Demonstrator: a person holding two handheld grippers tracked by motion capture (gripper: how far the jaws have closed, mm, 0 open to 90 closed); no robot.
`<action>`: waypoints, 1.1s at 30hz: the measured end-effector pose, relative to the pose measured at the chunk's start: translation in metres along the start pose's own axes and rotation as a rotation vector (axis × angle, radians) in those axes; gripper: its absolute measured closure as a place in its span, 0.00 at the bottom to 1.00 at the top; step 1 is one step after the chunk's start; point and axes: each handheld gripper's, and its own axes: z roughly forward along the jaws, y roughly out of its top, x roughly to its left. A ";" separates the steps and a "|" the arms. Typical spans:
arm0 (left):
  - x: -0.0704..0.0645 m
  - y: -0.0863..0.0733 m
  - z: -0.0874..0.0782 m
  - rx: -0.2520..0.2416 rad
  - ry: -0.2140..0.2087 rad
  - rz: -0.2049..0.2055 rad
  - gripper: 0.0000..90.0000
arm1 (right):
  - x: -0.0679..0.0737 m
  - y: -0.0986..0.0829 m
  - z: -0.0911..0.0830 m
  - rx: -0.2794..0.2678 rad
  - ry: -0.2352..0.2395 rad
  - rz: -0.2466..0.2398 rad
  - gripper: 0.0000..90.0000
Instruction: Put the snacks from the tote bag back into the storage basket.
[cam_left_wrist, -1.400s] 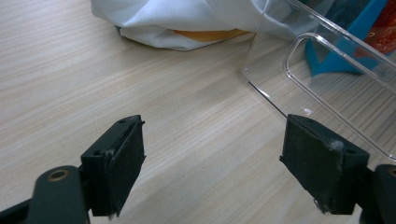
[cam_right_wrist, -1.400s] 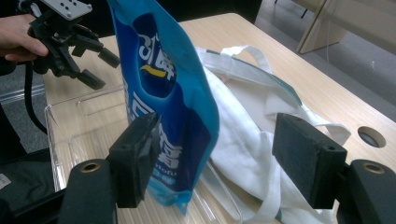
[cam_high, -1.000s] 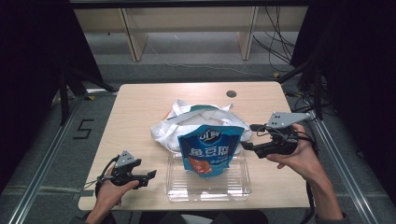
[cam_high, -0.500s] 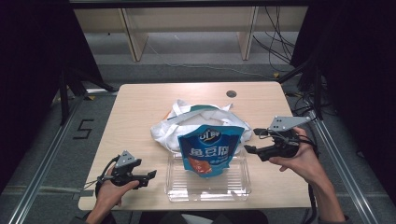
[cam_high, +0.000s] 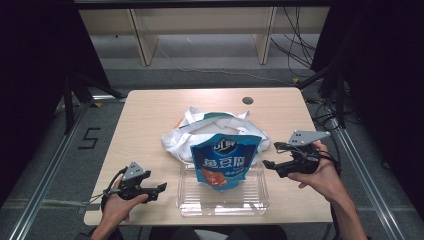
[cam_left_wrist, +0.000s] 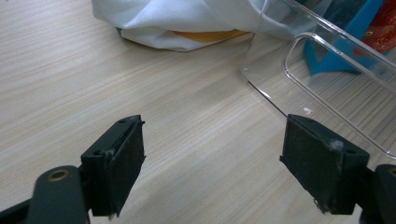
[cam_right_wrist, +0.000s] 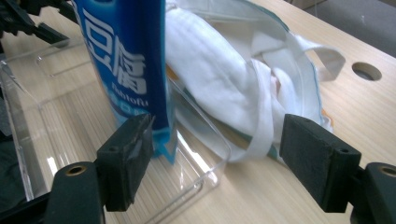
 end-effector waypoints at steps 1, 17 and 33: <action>0.000 0.000 0.000 -0.003 0.001 0.000 0.23 | 0.002 -0.003 0.000 0.001 -0.008 0.020 0.29; 0.000 0.000 0.000 0.006 0.001 0.007 0.23 | 0.001 -0.032 -0.004 0.005 -0.046 0.056 0.29; -0.003 -0.001 0.003 -0.031 0.003 -0.031 0.23 | 0.007 -0.063 -0.006 -0.015 -0.072 0.142 0.28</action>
